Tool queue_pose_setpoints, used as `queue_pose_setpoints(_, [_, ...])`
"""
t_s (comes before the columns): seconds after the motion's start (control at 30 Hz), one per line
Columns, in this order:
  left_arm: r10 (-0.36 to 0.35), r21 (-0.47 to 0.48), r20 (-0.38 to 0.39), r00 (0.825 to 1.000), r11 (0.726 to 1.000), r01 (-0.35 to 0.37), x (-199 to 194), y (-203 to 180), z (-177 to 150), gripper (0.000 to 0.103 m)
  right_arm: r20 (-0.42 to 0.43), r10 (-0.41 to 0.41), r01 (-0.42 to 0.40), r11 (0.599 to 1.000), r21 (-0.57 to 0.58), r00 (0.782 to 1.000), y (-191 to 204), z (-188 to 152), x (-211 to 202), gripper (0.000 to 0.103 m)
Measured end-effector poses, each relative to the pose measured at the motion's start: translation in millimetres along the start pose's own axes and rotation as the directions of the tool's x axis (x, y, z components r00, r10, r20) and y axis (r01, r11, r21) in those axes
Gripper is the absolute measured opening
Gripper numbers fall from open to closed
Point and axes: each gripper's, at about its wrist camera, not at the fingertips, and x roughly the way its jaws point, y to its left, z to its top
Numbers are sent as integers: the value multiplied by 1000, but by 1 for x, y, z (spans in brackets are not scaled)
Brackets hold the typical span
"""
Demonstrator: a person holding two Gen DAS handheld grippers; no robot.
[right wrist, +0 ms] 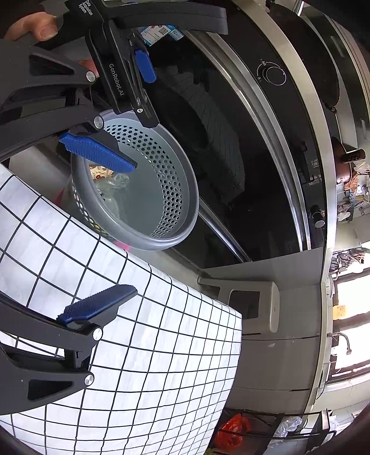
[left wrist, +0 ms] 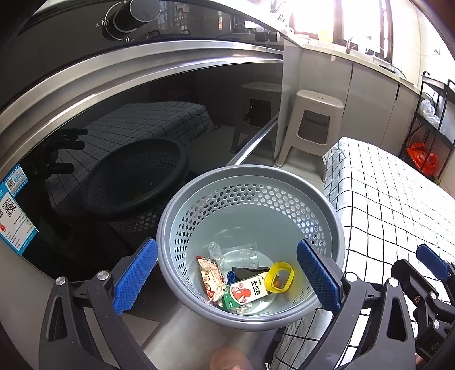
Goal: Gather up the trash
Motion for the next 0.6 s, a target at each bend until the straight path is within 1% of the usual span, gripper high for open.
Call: queue_pose_setpoints(0.6, [12, 5, 11, 1000, 1000, -12, -3, -1, 0, 96, 2, -6, 6, 1000, -4, 1000, 2, -1, -2, 77])
